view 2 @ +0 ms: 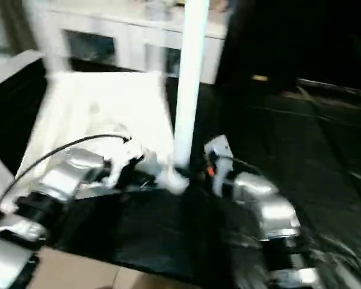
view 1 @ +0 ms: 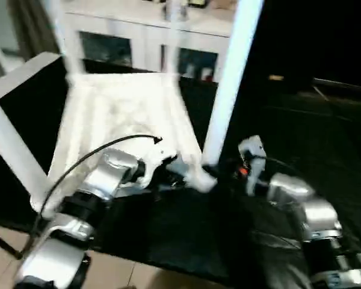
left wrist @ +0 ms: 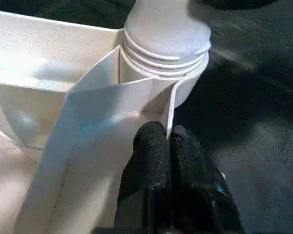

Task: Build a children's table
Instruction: Rotate leg to tighten

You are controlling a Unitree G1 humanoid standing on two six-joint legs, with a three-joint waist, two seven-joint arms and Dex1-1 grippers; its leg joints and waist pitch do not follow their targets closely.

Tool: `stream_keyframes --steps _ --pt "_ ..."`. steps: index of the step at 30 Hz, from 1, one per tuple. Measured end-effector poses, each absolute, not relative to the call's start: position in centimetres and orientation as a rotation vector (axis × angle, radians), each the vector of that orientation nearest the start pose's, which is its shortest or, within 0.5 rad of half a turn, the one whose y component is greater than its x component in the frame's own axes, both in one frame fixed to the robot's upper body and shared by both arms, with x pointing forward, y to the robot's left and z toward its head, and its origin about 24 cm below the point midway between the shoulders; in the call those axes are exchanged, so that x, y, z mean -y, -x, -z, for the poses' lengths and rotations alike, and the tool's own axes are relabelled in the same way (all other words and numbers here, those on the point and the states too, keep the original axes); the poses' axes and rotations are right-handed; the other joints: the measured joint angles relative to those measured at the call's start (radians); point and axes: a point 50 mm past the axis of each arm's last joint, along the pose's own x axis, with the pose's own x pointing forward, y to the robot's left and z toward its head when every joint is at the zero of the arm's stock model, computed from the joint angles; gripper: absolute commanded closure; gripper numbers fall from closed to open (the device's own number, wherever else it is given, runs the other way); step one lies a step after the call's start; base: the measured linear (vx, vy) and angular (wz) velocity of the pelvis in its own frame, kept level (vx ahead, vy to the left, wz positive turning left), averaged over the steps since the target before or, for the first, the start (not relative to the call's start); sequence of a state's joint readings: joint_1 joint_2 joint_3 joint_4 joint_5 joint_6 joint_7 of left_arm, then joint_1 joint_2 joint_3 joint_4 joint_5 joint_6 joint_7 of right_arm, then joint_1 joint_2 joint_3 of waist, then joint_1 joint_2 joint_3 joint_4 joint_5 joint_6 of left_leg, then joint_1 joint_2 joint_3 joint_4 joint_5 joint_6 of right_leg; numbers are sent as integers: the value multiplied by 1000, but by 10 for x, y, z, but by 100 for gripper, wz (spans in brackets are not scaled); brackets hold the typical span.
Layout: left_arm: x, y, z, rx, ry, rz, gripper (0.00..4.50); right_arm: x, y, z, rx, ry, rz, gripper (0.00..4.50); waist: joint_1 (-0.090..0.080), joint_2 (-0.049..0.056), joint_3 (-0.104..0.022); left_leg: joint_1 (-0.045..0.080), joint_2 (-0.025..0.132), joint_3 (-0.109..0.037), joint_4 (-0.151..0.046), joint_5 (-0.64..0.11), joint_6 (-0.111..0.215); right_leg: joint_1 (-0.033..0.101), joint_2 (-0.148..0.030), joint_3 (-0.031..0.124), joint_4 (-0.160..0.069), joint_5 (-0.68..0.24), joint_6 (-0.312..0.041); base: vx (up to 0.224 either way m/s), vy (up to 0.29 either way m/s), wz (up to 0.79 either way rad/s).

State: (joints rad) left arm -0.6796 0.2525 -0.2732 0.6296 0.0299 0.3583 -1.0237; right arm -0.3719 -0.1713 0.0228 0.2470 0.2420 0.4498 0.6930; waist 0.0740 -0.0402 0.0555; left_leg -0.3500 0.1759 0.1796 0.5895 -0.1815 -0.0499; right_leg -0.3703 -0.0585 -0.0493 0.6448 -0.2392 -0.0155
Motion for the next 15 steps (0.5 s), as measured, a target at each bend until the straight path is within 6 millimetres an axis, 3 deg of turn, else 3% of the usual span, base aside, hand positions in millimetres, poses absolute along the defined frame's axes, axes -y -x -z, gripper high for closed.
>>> stream_keyframes --steps 3,6,8,12,13,15 --pt "-98 -340 -54 -540 -277 1031 450 108 -319 -54 -318 -168 -627 255 -18 0 0 0 0 0 -4 2 -3 -3 0 0 0 2 -3 0 0 0" --pt "-90 -344 -55 -517 -282 956 450 97 -328 -57 -309 -165 -525 255 -20 0 0 -2 0 0 -7 1 -4 -6 0 -1 -1 3 -5 0 0 0" --pt "-87 -345 -55 -507 -282 940 450 97 -330 -57 -297 -158 -504 185 -17 0 0 -2 -1 0 -11 1 -4 -5 1 -1 -5 3 -5 0 0 0" --pt "-84 -346 -56 -498 -286 925 450 97 -329 -51 -307 -187 -469 179 -15 0 0 -4 -1 0 -13 1 -4 -6 1 -2 -10 3 -5 0 0 0" --pt "-84 -346 -56 -497 -288 924 450 97 -328 -51 -304 -188 -467 146 -16 0 0 -4 -1 0 -14 1 -4 -5 1 -2 -11 4 -5 0 0 0" --pt "-84 -346 -57 -496 -291 925 450 97 -327 -51 -298 -192 -477 137 -16 0 0 -4 -1 0 -14 1 -4 -5 1 -2 -12 5 -5 0 0 0"
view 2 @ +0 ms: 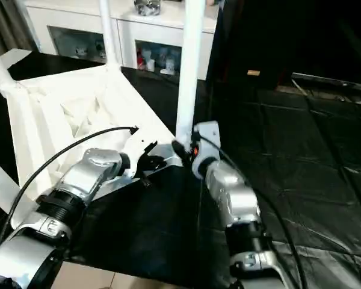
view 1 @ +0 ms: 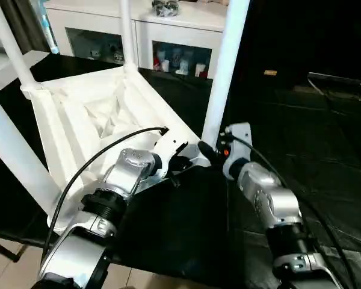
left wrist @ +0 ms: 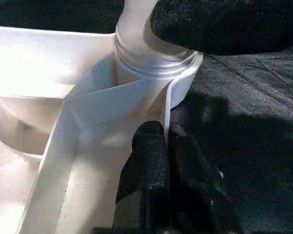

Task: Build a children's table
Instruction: Rotate leg to tighten

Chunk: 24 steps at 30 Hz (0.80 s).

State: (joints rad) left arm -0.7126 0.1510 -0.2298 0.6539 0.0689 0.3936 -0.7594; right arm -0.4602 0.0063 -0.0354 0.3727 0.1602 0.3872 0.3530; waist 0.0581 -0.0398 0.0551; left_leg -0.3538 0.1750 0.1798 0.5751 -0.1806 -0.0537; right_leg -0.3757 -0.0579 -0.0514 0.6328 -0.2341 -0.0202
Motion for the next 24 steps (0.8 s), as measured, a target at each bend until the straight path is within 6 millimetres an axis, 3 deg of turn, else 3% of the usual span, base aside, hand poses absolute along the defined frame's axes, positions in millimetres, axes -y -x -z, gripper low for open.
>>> stream_keyframes --steps 5,9,13,18,24 --pt "-93 -347 -59 -489 -327 941 450 105 -312 -43 -307 -186 -613 96 -7 1 1 -1 0 0 0 0 0 -1 0 0 -2 2 0 0 0 0" --pt "-103 -346 -61 -484 -360 1003 450 117 -302 -36 -345 -137 -767 63 -2 1 1 -7 1 0 0 0 0 -6 1 -1 -2 2 0 0 0 0" --pt "-112 -342 -64 -476 -417 1116 450 143 -297 -46 -346 -50 -916 29 20 2 1 -13 1 -2 3 1 6 -7 0 -4 -3 2 0 0 0 0" --pt "-123 -332 -64 -491 -465 1277 450 162 -292 -57 -345 29 -1073 4 45 1 1 -14 2 -3 5 1 6 -7 -1 -8 -3 2 0 0 0 0" --pt "-130 -325 -65 -498 -522 1422 450 161 -291 -69 -338 104 -1275 4 66 2 2 -15 3 -4 10 -2 3 -4 -2 -10 -2 2 -1 0 0 0"
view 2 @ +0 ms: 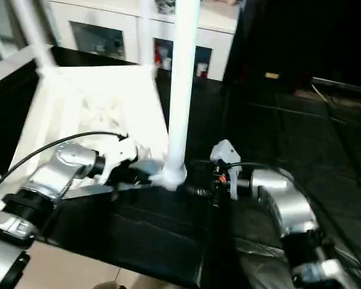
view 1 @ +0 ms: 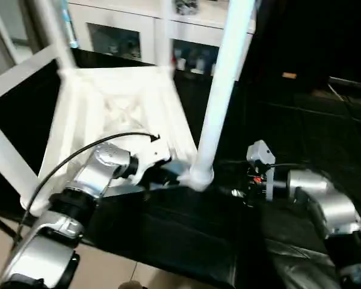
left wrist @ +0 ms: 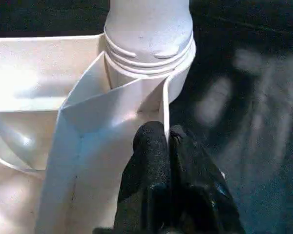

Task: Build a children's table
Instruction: Rotate leg to tighten

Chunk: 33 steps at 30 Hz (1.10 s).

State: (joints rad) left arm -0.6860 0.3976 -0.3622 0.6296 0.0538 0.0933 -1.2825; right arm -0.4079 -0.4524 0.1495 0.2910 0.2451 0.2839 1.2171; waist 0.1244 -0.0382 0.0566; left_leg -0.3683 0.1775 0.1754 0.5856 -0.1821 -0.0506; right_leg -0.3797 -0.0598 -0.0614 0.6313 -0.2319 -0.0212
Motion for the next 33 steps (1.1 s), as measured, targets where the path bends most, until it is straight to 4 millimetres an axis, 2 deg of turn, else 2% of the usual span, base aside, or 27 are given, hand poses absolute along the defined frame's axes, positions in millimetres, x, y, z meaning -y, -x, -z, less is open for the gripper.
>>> stream_keyframes --steps 6,7,10,23,33 --pt "-129 -316 -67 -496 -577 1559 450 157 -292 -70 -354 103 -1381 4 25 0 0 -1 1 0 1 0 0 0 -1 -2 0 0 0 0 0 0" --pt "-129 -315 -67 -492 -582 1578 450 156 -292 -70 -354 104 -1395 20 29 0 0 -2 1 0 2 0 0 0 -1 -2 0 0 0 0 0 0" --pt "-126 -312 -67 -492 -595 1615 450 153 -296 -69 -379 88 -1436 30 29 0 0 -3 1 0 3 0 0 0 -1 -3 1 0 0 0 0 0" --pt "-122 -307 -68 -484 -627 1675 450 143 -294 -57 -441 36 -1530 149 26 0 0 -4 2 0 5 0 0 0 -1 -4 2 0 0 0 0 0" --pt "-123 -308 -67 -488 -626 1674 450 142 -294 -61 -440 38 -1551 217 25 0 0 -4 3 0 5 0 0 -1 -1 -4 3 0 0 0 0 0"
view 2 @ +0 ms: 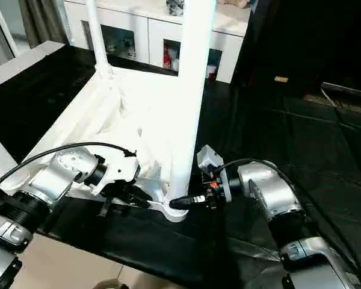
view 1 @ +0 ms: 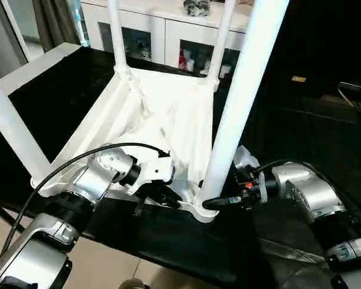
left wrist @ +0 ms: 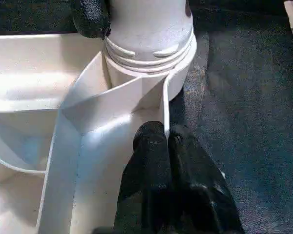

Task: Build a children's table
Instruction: Rotate leg to tighten

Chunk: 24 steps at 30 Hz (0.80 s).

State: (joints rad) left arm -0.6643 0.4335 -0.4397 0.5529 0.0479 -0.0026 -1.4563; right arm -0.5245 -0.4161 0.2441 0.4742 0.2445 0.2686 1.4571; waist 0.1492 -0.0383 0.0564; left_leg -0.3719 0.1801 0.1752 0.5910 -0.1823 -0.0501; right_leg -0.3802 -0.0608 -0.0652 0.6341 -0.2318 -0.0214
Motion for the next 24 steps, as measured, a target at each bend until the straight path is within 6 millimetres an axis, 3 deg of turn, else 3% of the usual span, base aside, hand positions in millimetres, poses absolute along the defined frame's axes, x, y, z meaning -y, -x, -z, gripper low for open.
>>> stream_keyframes --steps 8,12,16,20,24 --pt "-121 -312 -65 -526 -531 1581 450 142 -289 -57 -407 14 -1427 227 -2 0 0 4 0 0 2 1 -1 2 0 1 5 0 0 0 0 0" --pt "-122 -317 -62 -540 -487 1454 450 137 -291 -52 -373 -30 -1241 239 -23 1 -1 9 1 0 2 5 -4 3 0 1 7 2 -3 0 0 0" --pt "-119 -324 -57 -544 -405 1261 450 122 -300 -47 -327 -76 -959 243 -64 1 -1 21 2 0 -3 7 -8 7 0 -1 7 0 1 0 0 0" --pt "-107 -331 -55 -525 -349 1109 450 108 -312 -46 -307 -129 -714 249 -82 1 -1 21 3 0 -9 8 -10 5 0 -2 5 0 1 0 0 0" --pt "-91 -338 -55 -497 -300 993 450 100 -324 -49 -296 -173 -535 249 -89 1 -1 19 2 0 -12 8 -11 -2 1 -2 2 8 -7 0 0 0"
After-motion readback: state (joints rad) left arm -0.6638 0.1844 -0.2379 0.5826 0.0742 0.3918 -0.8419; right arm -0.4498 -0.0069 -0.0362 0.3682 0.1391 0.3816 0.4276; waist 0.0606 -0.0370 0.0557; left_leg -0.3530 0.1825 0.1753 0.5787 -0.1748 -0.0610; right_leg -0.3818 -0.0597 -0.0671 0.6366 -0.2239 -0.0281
